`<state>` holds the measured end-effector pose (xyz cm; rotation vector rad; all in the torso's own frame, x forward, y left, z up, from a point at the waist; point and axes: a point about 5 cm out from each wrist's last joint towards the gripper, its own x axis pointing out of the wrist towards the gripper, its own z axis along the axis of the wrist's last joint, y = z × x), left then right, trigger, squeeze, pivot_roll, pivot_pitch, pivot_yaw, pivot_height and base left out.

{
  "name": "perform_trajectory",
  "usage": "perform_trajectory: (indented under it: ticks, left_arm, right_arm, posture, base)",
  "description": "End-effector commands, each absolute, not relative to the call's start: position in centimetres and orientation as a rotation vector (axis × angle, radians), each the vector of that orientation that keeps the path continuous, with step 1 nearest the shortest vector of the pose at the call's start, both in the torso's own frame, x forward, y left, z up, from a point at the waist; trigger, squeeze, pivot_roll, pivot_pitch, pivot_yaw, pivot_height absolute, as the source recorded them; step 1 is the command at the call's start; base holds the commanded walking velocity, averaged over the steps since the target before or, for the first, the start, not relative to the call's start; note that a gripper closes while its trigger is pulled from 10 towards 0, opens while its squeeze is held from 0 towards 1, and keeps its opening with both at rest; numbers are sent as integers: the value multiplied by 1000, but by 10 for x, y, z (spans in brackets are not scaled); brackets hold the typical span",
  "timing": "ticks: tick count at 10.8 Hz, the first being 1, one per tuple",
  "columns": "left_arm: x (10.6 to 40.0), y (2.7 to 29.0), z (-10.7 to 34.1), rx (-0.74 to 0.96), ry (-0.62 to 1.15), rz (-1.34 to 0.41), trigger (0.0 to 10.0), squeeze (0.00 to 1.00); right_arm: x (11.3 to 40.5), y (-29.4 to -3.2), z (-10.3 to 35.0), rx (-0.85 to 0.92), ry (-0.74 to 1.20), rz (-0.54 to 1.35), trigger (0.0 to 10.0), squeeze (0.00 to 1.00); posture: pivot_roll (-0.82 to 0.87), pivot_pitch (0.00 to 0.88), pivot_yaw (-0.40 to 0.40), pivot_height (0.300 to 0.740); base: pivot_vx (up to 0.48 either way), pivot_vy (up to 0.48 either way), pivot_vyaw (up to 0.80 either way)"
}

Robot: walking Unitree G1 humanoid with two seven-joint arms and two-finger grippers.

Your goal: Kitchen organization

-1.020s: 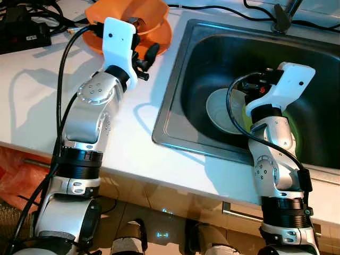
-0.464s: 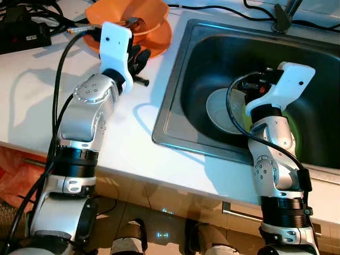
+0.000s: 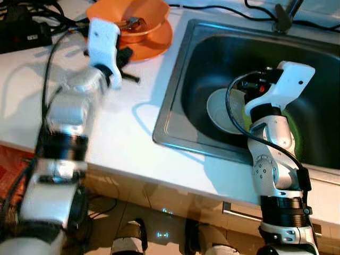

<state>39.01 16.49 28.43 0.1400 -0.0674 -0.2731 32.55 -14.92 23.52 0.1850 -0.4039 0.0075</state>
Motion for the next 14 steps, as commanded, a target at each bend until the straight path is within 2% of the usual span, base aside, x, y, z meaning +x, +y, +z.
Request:
perform_trajectory:
  ticks: [1,2,8,14]
  left_arm:
    - [392,166,293,143,-92,-272,2118,0]
    - [394,168,296,141,-93,-261,10000,0]
    - [418,178,302,-39,-44,-207,10000,0]
    - [426,169,300,-23,-2,-208,10000,0]
  right_arm:
    - [326,-148,233,190,-402,2,10000,0]
    - [326,-148,233,190,-403,2,10000,0]
    - [328,-146,234,193,-413,10,10000,0]
    - [328,-146,234,192,-413,6,10000,0]
  posture:
    - [110,244,12,740]
    - [111,244,13,740]
    - [105,209,19,740]
    - [95,227,27,740]
  base:
    - [0,0,0]
    - [0,0,0]
    - [0,0,0]
    - [0,0,0]
